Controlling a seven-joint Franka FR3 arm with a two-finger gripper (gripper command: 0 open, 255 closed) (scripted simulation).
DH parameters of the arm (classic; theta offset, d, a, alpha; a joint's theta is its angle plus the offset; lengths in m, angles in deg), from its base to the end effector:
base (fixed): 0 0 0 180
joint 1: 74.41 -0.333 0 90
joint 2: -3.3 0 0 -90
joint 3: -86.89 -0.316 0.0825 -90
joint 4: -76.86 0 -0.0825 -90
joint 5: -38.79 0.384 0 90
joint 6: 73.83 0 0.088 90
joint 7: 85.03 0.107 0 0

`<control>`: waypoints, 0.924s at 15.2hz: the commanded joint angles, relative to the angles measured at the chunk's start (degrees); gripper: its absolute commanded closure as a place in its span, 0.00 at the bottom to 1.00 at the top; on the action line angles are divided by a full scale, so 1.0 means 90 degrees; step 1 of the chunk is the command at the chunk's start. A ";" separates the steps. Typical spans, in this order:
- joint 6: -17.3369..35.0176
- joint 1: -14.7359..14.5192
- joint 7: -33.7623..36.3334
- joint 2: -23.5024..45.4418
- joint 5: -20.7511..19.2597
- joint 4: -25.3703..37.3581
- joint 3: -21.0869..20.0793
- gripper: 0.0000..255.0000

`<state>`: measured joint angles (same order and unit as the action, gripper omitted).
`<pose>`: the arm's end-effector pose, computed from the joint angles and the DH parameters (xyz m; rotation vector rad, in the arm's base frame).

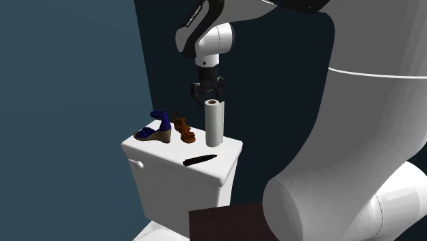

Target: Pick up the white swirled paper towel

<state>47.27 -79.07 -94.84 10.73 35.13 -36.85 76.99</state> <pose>0.5645 0.1411 0.4018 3.0284 0.7041 0.0045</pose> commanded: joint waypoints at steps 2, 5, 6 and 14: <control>0.0062 -0.0002 0.0009 0.0031 -0.0010 -0.0027 0.0000 1.00; 0.0062 -0.0004 0.0012 0.0031 -0.0010 -0.0028 -0.0001 1.00; 0.0061 -0.0003 0.0010 0.0025 -0.0009 -0.0032 -0.0001 1.00; -0.0175 0.0003 -0.0018 -0.0060 0.0017 0.0121 -0.0003 1.00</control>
<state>46.33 -79.10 -94.87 10.51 35.20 -36.06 76.94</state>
